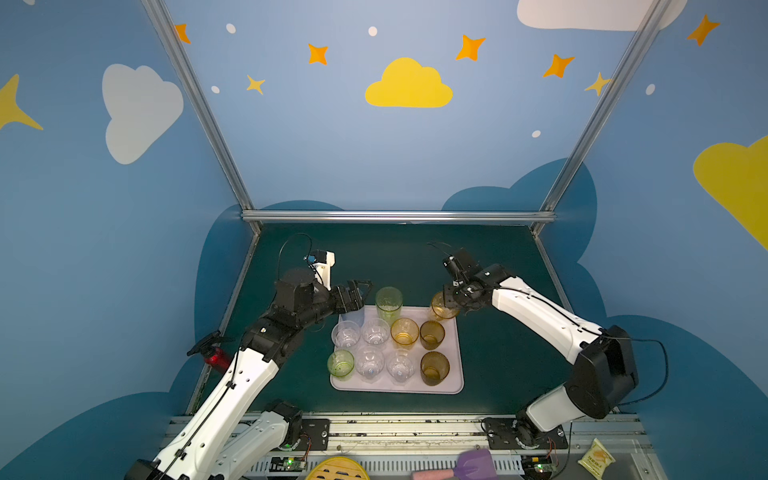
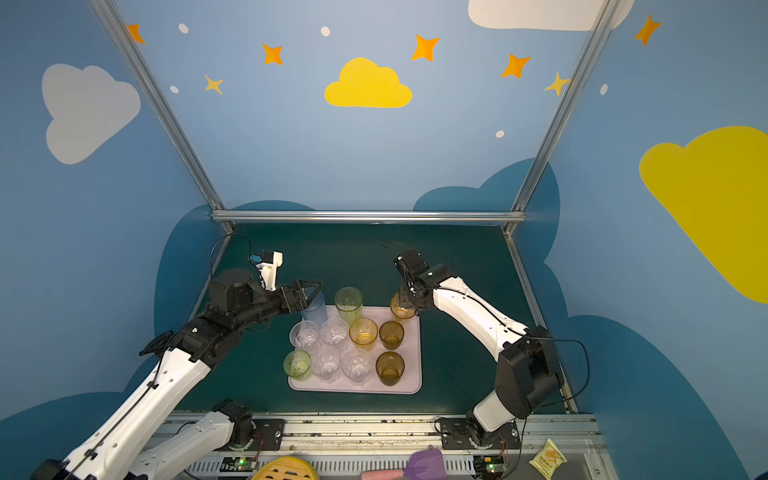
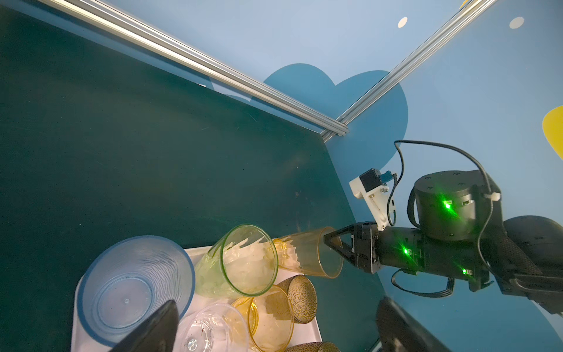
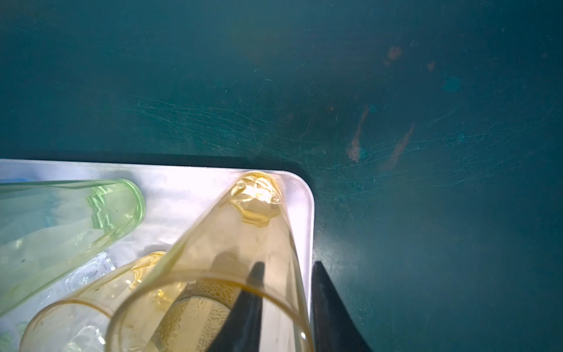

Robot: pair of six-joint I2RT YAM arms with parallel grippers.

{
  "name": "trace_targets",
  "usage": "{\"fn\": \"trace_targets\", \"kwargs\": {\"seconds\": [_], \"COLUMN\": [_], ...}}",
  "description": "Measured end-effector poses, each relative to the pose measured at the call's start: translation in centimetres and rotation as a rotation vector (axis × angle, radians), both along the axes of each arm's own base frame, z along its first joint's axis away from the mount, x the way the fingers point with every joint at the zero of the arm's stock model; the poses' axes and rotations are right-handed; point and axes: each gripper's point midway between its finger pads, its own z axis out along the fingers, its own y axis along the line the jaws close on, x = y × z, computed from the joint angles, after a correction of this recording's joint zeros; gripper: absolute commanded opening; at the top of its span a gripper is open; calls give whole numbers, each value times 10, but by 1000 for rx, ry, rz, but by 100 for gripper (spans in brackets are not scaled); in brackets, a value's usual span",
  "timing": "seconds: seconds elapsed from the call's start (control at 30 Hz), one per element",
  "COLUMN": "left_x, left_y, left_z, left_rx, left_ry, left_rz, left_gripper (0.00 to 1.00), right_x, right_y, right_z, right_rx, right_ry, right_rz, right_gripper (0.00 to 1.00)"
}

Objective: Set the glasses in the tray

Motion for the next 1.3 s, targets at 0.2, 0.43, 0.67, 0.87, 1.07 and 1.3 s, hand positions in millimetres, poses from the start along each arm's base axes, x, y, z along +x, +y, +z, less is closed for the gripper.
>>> {"fn": "trace_targets", "kwargs": {"seconds": [0.2, 0.43, 0.67, 0.87, 1.07, 1.3], "left_x": [1, 5, 16, 21, 29, 35], "left_y": [2, 11, 39, 71, 114, 169], "left_z": [-1, -6, -11, -6, -25, -74], "left_rx": [6, 28, 12, 5, 203, 494], "left_ry": [-1, 14, 52, -25, -99, -104], "left_rz": [12, 68, 276, 464, 659, 876], "left_gripper": [100, 100, 100, 100, 100, 100], "right_x": [4, 6, 11, 16, 13, -4], "right_y": [1, -3, -17, -37, -86, -130], "right_z": [9, 27, 62, 92, 122, 119], "right_rx": [20, 39, 92, 127, 98, 98], "right_ry": [-37, -92, -203, -303, -458, -676], "right_rz": [-5, -10, -51, -84, -180, -254], "right_gripper": [66, 85, 85, 85, 85, 86]}}
